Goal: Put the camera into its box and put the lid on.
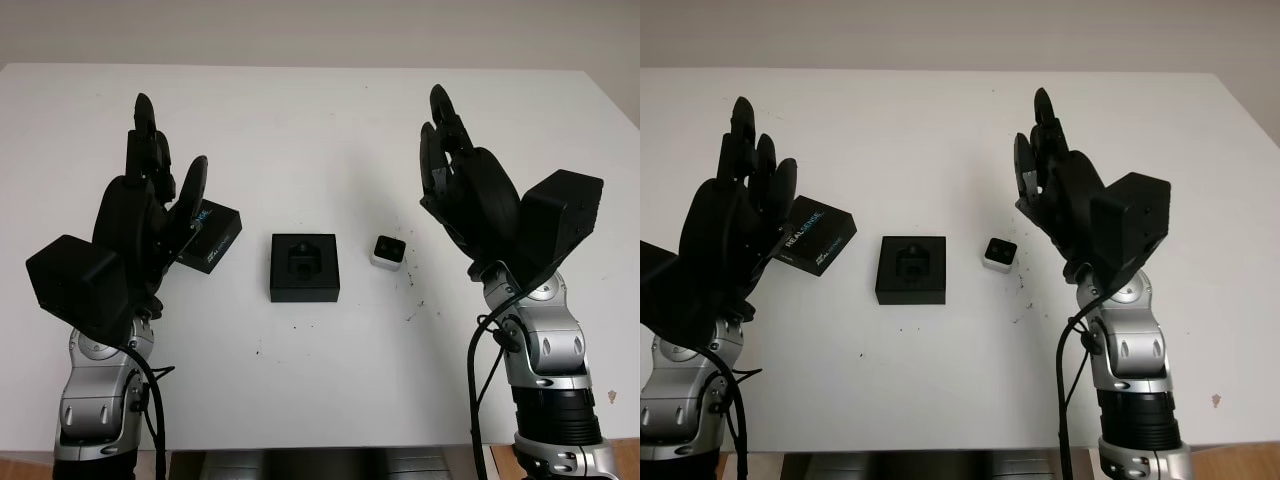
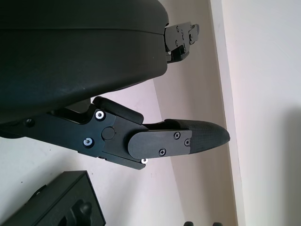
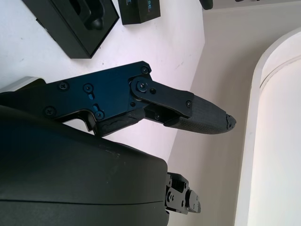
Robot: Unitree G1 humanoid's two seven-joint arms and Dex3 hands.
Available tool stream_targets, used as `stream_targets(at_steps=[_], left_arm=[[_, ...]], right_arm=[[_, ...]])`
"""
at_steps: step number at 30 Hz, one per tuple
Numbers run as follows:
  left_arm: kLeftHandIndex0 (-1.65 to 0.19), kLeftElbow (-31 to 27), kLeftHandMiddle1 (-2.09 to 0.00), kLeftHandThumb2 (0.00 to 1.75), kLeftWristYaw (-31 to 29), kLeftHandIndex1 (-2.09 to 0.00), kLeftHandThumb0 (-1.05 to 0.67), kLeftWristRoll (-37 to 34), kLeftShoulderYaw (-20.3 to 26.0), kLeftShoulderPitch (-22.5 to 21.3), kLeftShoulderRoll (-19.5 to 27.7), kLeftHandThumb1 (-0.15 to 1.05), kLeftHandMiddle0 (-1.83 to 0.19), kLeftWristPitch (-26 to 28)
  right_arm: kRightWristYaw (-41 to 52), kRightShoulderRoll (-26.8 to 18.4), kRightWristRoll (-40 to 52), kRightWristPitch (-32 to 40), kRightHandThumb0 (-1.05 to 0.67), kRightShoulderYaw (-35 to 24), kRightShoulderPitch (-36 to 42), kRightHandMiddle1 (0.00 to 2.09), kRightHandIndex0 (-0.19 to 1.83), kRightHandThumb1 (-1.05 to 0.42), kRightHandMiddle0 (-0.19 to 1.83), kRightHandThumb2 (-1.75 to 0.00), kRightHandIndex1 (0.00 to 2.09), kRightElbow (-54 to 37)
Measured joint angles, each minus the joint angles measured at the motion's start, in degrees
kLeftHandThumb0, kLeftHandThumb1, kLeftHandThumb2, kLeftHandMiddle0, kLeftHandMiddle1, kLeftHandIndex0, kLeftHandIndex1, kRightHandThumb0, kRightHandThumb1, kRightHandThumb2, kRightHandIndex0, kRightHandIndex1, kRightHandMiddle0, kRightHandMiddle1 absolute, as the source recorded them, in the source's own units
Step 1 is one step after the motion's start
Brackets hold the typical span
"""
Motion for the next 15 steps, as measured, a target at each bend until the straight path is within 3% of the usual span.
stream_targets(at_steps=[8,11,13,15], left_arm=[[0.19,-0.02,-0.02,0.46,-0.97,-0.03,-0.68,-0.08,-0.98,0.14,-0.02,1.05,0.19,-0.10],[0.19,0.00,-0.01,0.48,-1.00,-0.03,-0.66,0.18,-1.61,0.00,-0.04,1.05,0.19,-0.11],[0.19,0.03,0.00,0.48,-1.00,-0.02,-0.66,0.22,-2.04,-0.11,-0.05,1.05,0.19,-0.24],[0.19,0.03,0.00,0.48,-0.99,-0.02,-0.66,0.28,-2.30,-0.12,-0.06,1.05,0.19,-0.35]], right_arm=[[-0.01,0.68,-0.01,0.00,-0.65,0.00,0.16,0.00,-0.19,-1.05,-0.19,-0.65,0.00,0.55],[-0.60,-1.18,-4.14,0.91,-0.69,1.57,0.17,0.05,-0.11,-1.05,-0.11,-0.43,0.05,0.14],[-2.28,-3.19,-9.50,1.47,-0.71,3.21,0.16,0.12,0.10,-1.04,0.05,-0.19,0.14,-0.53],[-2.49,-6.18,-14.60,1.47,-0.69,4.73,0.14,0.16,0.22,-1.00,0.15,-0.10,0.21,-1.77]])
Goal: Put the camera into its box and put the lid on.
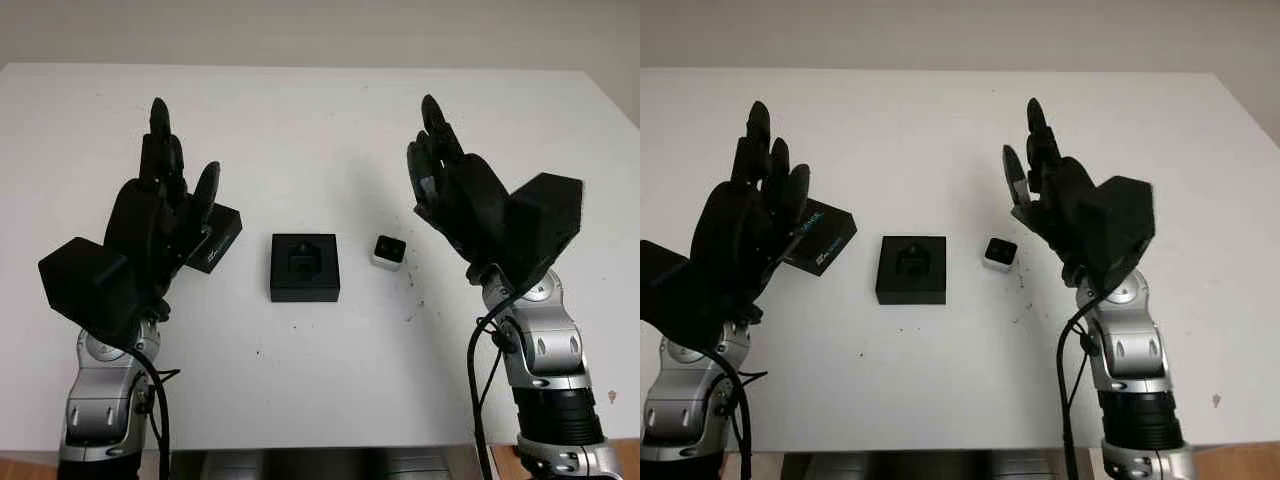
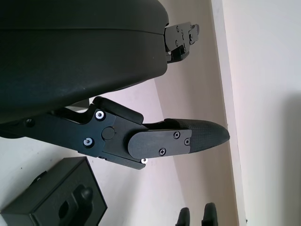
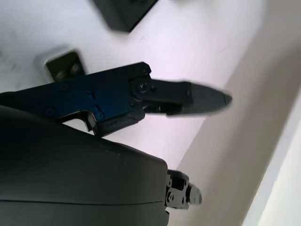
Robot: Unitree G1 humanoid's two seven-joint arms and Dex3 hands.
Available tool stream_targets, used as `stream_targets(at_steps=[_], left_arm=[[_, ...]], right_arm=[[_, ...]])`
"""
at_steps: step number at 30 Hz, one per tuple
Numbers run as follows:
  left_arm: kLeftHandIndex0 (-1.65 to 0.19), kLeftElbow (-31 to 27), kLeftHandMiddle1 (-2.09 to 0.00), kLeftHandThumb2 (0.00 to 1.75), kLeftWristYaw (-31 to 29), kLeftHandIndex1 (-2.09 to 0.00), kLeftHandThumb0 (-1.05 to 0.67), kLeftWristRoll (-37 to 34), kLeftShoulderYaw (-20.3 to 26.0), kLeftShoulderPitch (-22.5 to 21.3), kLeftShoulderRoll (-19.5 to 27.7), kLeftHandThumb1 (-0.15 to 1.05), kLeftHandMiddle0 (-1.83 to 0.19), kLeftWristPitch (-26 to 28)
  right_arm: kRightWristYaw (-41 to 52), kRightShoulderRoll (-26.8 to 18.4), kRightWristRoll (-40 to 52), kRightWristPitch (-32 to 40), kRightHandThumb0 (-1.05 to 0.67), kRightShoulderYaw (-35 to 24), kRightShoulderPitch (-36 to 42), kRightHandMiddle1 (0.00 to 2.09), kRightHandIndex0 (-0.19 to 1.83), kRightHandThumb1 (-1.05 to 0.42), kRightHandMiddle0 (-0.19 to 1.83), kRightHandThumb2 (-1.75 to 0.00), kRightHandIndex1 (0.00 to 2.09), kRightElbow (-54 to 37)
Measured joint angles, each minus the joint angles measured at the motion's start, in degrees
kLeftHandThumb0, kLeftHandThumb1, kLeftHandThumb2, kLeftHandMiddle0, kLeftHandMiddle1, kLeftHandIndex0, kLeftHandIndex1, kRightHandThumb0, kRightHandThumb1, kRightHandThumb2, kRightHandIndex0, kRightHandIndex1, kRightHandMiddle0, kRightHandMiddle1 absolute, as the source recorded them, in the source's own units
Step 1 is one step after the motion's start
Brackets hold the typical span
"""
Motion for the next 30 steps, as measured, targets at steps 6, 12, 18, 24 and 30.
stream_targets(at_steps=[6,12,18,24,30], left_arm=[[0.19,0.87,0.00,0.52,-0.22,0.00,-0.67,1.28,-0.88,0.01,0.02,1.05,0.19,-1.99],[0.19,1.53,0.00,0.53,-0.74,0.00,-0.66,1.24,-1.73,0.02,-0.01,1.05,0.19,-2.59],[0.19,1.53,0.00,0.52,-0.78,0.00,-0.65,1.01,-2.07,0.01,-0.12,1.05,0.19,-2.20],[0.19,1.53,0.00,0.51,-0.84,0.00,-0.67,0.55,-2.07,0.01,-0.27,1.05,0.19,-1.65],[0.19,1.53,-0.01,0.49,-0.82,-0.01,-0.66,0.23,-2.07,0.00,-0.69,1.05,0.19,-0.68]], right_arm=[[2.65,-8.81,-12.61,0.08,-0.64,3.71,-1.51,0.23,0.38,-0.85,0.31,-0.03,0.26,-4.66],[8.30,-14.97,-23.08,0.48,-0.67,7.76,-3.76,0.19,0.40,-0.82,0.41,-0.05,0.23,-6.42],[12.23,-16.79,-32.50,2.35,-0.64,11.03,-5.27,0.16,0.49,-0.80,0.45,-0.05,0.29,-6.72],[11.63,-16.76,-40.32,2.10,-0.66,13.76,-4.94,0.11,0.06,-0.81,0.45,-0.06,1.16,-6.67],[12.31,-15.21,-45.32,2.29,-0.67,15.82,-3.31,0.13,-0.07,-0.83,0.49,-0.05,1.60,-6.61]])
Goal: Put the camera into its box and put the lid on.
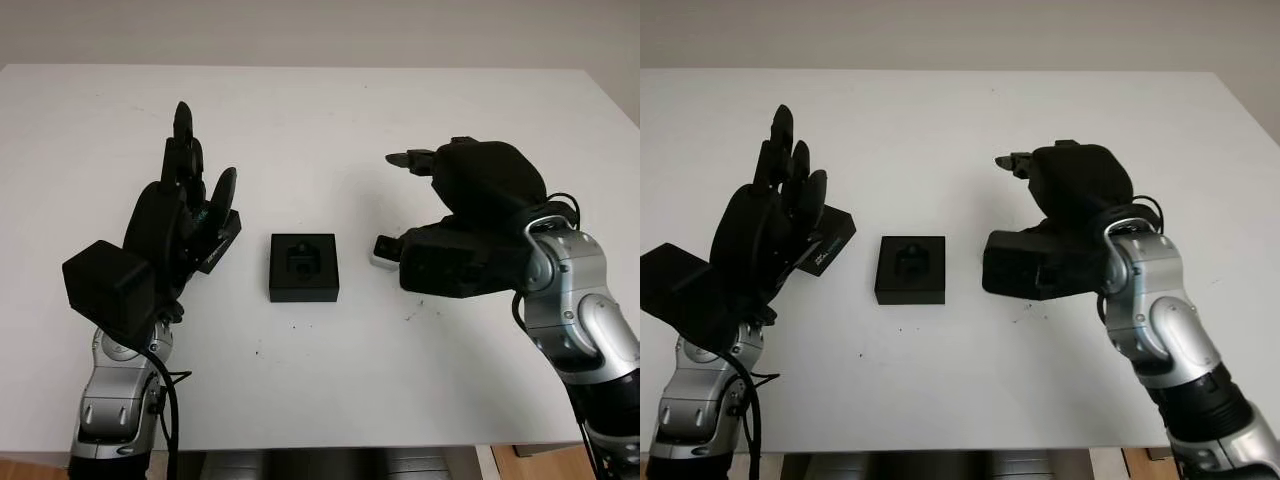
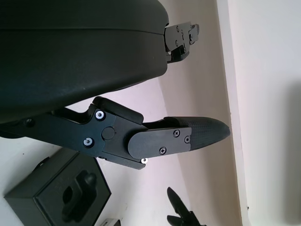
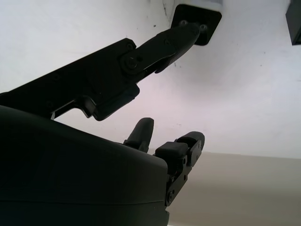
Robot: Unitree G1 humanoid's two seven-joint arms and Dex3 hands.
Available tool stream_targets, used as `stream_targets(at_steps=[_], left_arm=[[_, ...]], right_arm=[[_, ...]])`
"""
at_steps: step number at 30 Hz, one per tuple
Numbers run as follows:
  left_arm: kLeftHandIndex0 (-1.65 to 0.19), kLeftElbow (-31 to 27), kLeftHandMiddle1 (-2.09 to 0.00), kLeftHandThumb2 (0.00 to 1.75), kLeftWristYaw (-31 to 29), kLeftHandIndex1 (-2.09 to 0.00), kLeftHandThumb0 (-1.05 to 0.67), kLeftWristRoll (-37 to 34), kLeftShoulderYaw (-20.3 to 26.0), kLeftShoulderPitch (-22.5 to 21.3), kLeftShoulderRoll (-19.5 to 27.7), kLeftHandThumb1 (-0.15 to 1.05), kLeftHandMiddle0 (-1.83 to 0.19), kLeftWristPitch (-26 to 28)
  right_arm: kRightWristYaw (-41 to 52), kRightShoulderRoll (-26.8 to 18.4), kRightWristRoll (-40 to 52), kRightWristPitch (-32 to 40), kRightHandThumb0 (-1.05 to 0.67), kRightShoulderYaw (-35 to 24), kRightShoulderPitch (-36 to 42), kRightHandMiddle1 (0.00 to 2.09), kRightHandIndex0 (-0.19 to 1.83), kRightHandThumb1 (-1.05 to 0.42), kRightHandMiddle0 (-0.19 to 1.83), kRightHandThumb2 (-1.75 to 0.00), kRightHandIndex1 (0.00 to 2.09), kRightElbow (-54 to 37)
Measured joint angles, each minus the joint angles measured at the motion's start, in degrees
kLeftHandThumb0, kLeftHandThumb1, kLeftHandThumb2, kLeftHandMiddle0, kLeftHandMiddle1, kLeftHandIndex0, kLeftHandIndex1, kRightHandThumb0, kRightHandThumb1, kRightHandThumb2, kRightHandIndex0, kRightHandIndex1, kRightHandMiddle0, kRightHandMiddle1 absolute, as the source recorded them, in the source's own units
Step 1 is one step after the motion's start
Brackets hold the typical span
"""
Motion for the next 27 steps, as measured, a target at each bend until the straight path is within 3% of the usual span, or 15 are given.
stream_targets(at_steps=[3,7,11,14,17,22,27], left_arm=[[0.19,0.00,0.00,0.50,-0.12,-0.01,-0.66,-0.03,0.02,-0.01,0.04,1.05,0.19,0.14],[0.19,0.01,0.00,0.49,-0.49,0.00,-0.67,-0.23,0.03,-0.03,0.22,1.05,0.19,0.28],[0.19,0.15,0.00,0.49,-0.50,0.00,-0.66,-0.10,0.02,-0.07,0.67,1.05,0.19,0.78],[0.19,0.18,0.00,0.49,-0.57,0.00,-0.65,-0.10,0.02,-0.14,0.72,1.05,0.19,0.86],[0.19,0.20,0.00,0.49,-0.63,0.00,-0.64,-0.09,0.02,-0.16,0.78,1.05,0.19,1.01],[0.19,1.07,0.00,0.48,-0.93,0.00,-0.64,-0.11,0.03,-0.93,0.83,1.05,0.19,0.99],[0.19,1.36,0.00,0.49,-0.96,0.00,-0.63,0.39,0.02,-1.16,0.83,1.05,0.19,0.79]], right_arm=[[0.31,0.78,-2.73,0.20,-0.68,1.06,1.07,0.24,-0.10,-0.86,0.47,-0.06,1.64,0.00],[1.29,1.20,-6.90,0.07,-0.75,2.59,1.78,0.90,-0.19,-0.89,0.18,-0.05,1.94,-0.20],[2.40,3.78,-7.83,0.96,-0.72,2.96,3.36,1.04,-0.19,-0.91,-0.01,-0.06,1.96,-1.18],[3.95,6.18,-7.92,2.27,-0.75,2.97,3.87,1.30,-0.19,-0.91,-0.08,-0.05,1.95,-1.66],[4.15,7.41,-9.08,3.24,-0.77,2.95,4.13,1.31,-0.19,-0.91,-0.11,-0.05,1.87,-2.27],[3.21,9.53,-12.71,4.73,-0.80,3.43,4.95,1.53,-0.19,-0.92,-0.11,-0.06,1.86,-2.68],[-0.44,10.06,-15.79,3.92,-0.80,4.02,5.63,1.45,-0.15,-0.92,-0.09,-0.05,1.81,-1.74]])
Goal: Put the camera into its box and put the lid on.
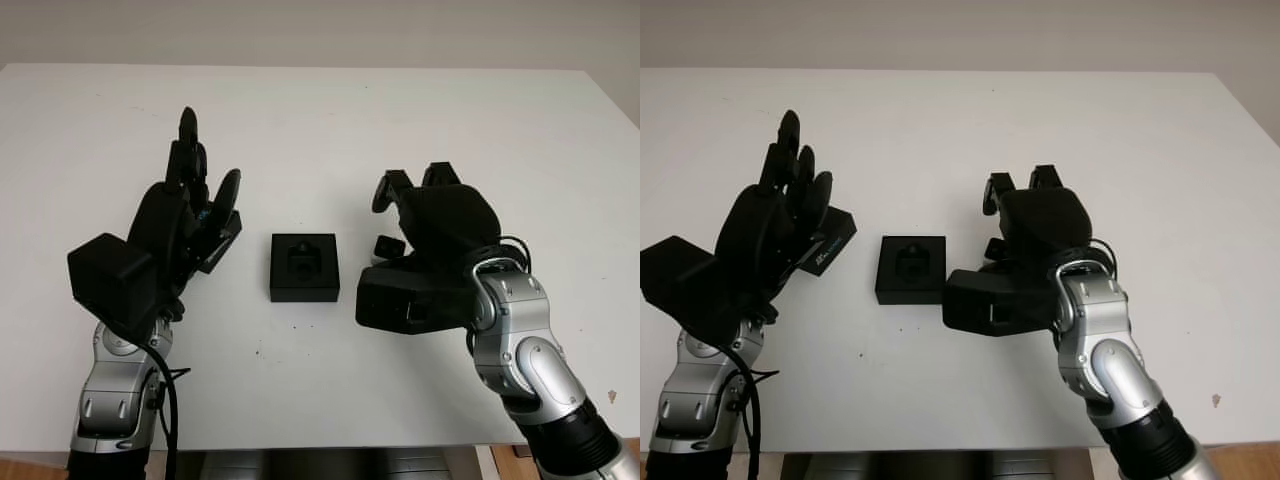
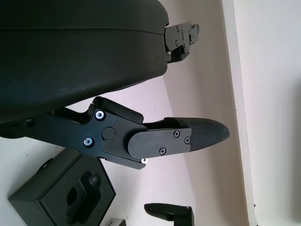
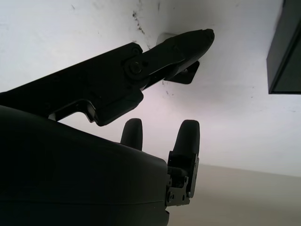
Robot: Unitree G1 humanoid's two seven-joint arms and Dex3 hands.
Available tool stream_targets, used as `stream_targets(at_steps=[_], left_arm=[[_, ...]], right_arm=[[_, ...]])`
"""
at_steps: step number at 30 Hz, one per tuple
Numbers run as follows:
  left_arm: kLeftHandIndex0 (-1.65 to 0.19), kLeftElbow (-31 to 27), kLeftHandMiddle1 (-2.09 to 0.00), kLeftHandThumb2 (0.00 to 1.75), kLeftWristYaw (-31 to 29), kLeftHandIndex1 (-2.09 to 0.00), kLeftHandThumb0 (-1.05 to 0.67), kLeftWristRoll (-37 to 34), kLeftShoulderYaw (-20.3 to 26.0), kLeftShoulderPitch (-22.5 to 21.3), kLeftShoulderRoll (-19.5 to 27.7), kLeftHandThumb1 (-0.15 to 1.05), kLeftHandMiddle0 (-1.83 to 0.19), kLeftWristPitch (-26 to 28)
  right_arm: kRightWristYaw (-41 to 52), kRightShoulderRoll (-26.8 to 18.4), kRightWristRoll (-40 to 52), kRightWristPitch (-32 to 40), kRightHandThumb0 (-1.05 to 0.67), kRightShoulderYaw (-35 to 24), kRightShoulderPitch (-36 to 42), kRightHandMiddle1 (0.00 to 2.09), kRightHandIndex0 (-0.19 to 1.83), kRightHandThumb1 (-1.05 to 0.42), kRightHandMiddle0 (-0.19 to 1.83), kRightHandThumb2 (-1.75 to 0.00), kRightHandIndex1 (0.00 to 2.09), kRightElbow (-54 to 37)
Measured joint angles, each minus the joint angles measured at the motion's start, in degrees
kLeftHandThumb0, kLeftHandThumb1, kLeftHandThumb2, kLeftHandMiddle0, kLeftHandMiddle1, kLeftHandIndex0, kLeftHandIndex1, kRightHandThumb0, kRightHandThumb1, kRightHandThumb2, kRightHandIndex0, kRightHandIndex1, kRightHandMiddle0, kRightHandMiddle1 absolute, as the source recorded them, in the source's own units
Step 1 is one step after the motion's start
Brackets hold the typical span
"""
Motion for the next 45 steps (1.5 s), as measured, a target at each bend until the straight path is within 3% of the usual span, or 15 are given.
stream_targets(at_steps=[11,13,17,19,26,30,32,35,37,41,45], left_arm=[[0.19,0.57,0.00,0.49,-0.45,0.00,-0.63,0.01,0.01,-0.01,0.01,1.05,0.19,-1.00],[0.19,0.60,0.00,0.48,-0.49,0.00,-0.64,0.01,0.01,-0.01,0.02,1.05,0.19,-1.04],[0.19,0.61,0.00,0.48,-0.51,0.00,-0.64,0.00,0.03,-0.01,0.09,1.05,0.19,-1.03],[0.19,0.61,0.00,0.49,-0.51,0.00,-0.62,-0.01,0.03,-0.01,0.09,1.05,0.19,-1.04],[0.19,0.61,0.00,0.49,-0.37,0.00,-0.62,-0.02,0.12,-0.01,0.08,1.05,0.19,-1.10],[0.19,0.61,0.00,0.48,-0.22,0.00,-0.63,-0.01,0.16,-0.01,0.08,1.05,0.19,-1.09],[0.19,0.61,0.00,0.48,-0.22,0.00,-0.63,-0.02,0.16,-0.01,0.08,1.05,0.19,-1.09],[0.19,0.61,0.00,0.49,-0.25,0.00,-0.61,-0.07,0.16,-0.01,0.08,1.05,0.19,-1.09],[0.19,0.61,0.00,0.48,-0.34,0.00,-0.62,-0.14,0.17,-0.01,0.08,1.05,0.19,-1.10],[0.19,0.62,0.00,0.48,-0.43,0.00,-0.63,-0.14,0.17,-0.01,0.09,1.05,0.19,-1.13],[0.19,0.62,0.00,0.48,-0.56,0.00,-0.63,-0.15,0.20,-0.01,0.15,1.05,0.19,-1.12]], right_arm=[[-4.37,2.29,-4.76,0.20,-0.77,0.85,0.89,1.50,-0.15,-0.92,-0.12,-0.05,1.75,3.28],[-3.89,2.51,-4.68,0.40,-0.74,0.65,1.17,1.38,-0.15,-0.91,-0.12,-0.05,1.67,3.28],[-1.75,3.24,-1.94,0.59,-0.67,-0.69,1.82,0.97,-0.19,-0.88,-0.05,-0.05,1.75,3.21],[-0.14,3.25,-1.07,0.72,-0.66,-1.02,1.85,0.92,-0.19,-0.88,-0.05,-0.05,1.77,3.13],[3.63,3.29,0.91,1.52,-0.63,-2.01,1.84,1.36,-0.19,-0.88,-0.18,-0.05,1.79,2.49],[2.89,3.29,0.87,1.56,-0.64,-2.34,1.83,1.20,-0.19,-0.87,-0.13,-0.05,1.82,2.57],[2.85,3.27,0.59,1.59,-0.64,-2.34,1.81,1.37,-0.19,-0.89,-0.16,-0.06,1.79,2.80],[2.89,3.17,0.13,1.61,-0.65,-2.34,1.78,1.44,-0.19,-0.90,-0.15,-0.06,1.77,3.19],[2.71,2.98,-0.89,1.59,-0.67,-2.30,1.75,1.53,-0.19,-0.90,-0.13,-0.05,1.85,3.38],[0.83,2.70,-1.26,1.56,-0.65,-2.35,1.68,1.42,-0.19,-0.90,-0.09,-0.06,1.91,4.12],[-1.07,2.69,-1.36,1.55,-0.64,-2.36,1.61,1.52,-0.19,-0.89,-0.08,-0.05,1.99,5.14]])
